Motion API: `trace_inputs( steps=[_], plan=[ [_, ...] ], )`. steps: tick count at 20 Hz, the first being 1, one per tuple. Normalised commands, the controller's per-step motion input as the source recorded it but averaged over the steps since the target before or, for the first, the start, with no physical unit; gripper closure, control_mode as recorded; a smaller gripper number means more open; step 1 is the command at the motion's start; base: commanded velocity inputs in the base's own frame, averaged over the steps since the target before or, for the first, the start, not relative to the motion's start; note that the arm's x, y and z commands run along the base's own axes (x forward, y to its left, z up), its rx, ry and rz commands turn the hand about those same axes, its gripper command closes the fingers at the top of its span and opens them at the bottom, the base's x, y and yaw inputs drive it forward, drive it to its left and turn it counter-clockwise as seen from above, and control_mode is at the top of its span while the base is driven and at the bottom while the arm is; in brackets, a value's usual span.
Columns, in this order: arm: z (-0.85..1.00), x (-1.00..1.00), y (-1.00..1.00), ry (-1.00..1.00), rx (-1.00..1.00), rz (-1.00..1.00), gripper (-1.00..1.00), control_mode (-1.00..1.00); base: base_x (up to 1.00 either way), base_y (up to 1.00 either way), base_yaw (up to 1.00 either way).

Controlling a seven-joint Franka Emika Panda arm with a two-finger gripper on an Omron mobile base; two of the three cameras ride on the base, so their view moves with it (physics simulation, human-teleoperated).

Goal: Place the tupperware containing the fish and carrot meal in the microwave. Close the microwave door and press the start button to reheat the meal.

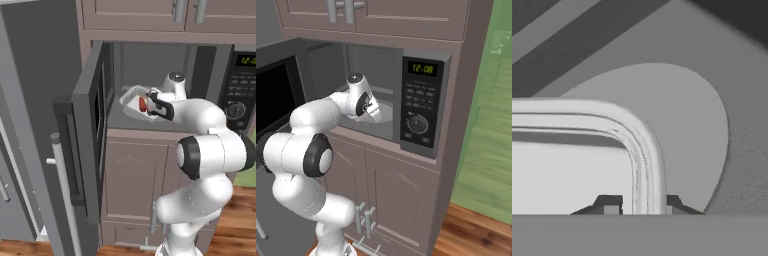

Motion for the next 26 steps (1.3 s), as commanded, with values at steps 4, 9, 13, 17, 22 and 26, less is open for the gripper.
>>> trace_inputs(
  steps=[4,9,13,17,22,26],
  plan=[
    [-0.09,0.45,0.0,0.0,0.0,0.0,1.0,-1.0,0.0,0.0,0.0],
    [-0.1,0.32,-0.01,0.01,0.0,-0.02,-1.0,-1.0,0.0,0.0,0.0],
    [-0.12,0.1,-0.09,0.01,0.0,-0.04,-1.0,-1.0,0.0,0.0,0.0],
    [-0.07,-0.06,-0.15,0.0,0.0,-0.04,-1.0,-1.0,0.0,0.0,0.0],
    [0.08,-0.71,-0.04,-0.08,0.0,0.0,-1.0,-1.0,0.0,0.0,0.0],
    [0.43,-0.94,0.0,-0.17,0.0,0.0,-1.0,-1.0,0.0,0.0,0.0]
  ],
)
